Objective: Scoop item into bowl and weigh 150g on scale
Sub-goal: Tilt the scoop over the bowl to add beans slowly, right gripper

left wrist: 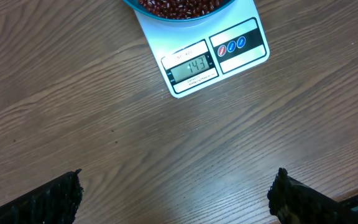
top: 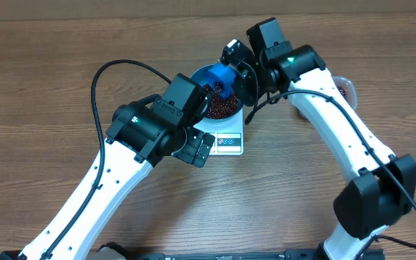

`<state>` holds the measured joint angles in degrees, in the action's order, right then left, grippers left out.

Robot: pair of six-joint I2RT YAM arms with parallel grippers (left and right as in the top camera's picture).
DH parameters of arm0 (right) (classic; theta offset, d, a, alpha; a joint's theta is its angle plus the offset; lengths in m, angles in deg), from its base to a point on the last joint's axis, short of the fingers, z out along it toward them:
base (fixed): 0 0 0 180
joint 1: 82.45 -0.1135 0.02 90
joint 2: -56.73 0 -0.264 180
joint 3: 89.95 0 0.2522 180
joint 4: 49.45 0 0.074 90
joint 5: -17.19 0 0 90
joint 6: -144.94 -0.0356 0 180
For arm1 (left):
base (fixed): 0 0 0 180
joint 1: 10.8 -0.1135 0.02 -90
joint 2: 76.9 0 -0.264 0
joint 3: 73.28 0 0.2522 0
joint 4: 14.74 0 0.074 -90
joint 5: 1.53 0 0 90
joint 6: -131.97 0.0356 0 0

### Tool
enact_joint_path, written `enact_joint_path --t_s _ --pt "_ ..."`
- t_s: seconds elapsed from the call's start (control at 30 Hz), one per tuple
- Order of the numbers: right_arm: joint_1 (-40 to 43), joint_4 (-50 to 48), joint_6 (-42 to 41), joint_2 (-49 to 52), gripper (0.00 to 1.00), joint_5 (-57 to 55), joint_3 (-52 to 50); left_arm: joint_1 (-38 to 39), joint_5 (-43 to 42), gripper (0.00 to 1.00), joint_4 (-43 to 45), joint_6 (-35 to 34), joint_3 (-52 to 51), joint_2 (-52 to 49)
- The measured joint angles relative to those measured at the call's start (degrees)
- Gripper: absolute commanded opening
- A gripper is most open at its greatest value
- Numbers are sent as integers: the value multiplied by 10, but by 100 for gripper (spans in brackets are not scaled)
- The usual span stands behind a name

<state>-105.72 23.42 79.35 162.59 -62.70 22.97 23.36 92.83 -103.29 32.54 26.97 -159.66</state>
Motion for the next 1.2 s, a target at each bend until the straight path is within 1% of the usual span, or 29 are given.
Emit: enact_joint_path --t_s 0.23,1.2 --pt "0 0 -2 -35 4 0 1 0 0 100 0 0 0 0" --pt "0 4 -2 -47 4 0 1 0 0 100 0 0 0 0"
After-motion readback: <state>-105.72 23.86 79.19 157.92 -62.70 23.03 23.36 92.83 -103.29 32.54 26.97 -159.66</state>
